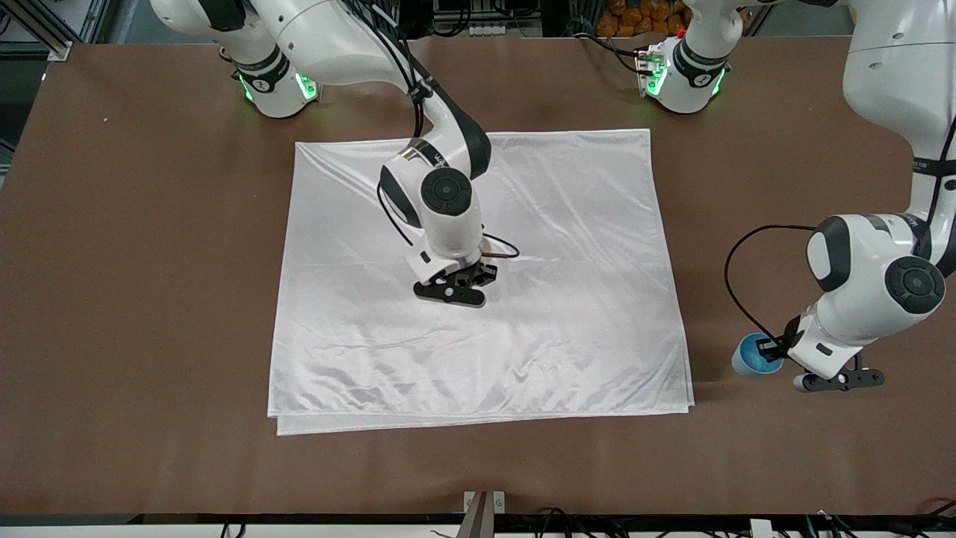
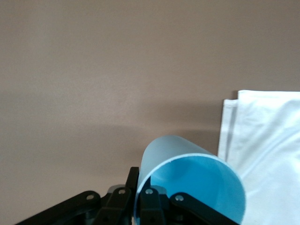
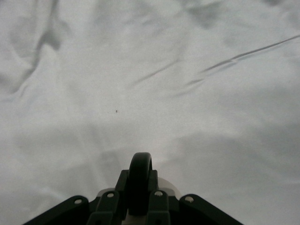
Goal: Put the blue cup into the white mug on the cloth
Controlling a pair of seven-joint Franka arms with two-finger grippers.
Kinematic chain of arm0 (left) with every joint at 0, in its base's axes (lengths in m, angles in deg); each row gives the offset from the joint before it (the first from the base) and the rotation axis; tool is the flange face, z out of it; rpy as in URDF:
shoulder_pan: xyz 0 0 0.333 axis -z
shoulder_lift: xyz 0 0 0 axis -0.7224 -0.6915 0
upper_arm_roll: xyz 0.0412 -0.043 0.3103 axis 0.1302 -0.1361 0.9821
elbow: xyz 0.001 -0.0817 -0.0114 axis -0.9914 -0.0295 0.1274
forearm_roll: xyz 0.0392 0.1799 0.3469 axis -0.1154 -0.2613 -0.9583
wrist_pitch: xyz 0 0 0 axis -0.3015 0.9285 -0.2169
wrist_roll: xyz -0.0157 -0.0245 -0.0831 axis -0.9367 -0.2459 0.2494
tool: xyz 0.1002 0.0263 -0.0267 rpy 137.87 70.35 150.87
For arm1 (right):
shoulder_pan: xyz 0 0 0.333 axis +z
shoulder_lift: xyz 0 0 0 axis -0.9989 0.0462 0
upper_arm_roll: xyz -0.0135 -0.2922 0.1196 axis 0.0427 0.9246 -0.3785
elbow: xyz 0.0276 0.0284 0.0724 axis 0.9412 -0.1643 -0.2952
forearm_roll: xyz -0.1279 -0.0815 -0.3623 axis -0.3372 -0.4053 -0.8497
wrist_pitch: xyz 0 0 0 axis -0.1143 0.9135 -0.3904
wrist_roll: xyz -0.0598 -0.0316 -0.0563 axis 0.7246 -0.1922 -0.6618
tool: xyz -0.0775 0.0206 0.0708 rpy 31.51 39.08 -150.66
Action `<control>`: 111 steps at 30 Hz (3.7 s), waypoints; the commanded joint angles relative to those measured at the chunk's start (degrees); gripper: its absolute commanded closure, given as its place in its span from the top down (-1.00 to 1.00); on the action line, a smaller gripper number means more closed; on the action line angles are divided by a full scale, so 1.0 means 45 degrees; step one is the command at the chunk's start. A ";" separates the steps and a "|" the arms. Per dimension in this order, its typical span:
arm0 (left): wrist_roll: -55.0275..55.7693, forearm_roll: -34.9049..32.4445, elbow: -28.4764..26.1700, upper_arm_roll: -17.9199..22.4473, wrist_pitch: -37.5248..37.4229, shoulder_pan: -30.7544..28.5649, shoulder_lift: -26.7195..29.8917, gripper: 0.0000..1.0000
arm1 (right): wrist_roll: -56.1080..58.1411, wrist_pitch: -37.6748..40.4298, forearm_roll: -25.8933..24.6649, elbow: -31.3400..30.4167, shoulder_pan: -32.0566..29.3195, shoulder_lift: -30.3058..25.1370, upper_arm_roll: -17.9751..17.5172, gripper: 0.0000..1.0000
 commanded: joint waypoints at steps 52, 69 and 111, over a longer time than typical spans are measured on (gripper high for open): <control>0.3572 0.0838 0.2661 -0.2532 -0.6702 0.2687 0.4031 -1.00 | -0.1636 -0.0627 -0.0035 0.1231 -0.0006 0.1208 0.0307 0.43; 0.7166 0.0896 0.2642 -0.4565 -0.6527 0.3583 0.3543 -1.00 | 0.1037 -0.0352 -0.0328 0.1291 -0.2622 0.0486 0.0151 1.00; 0.9023 -0.1564 0.2486 -0.4369 -0.2913 0.6632 -0.1164 -1.00 | 0.9536 0.4235 -0.0328 -0.0370 -0.9147 -0.3478 -0.0473 1.00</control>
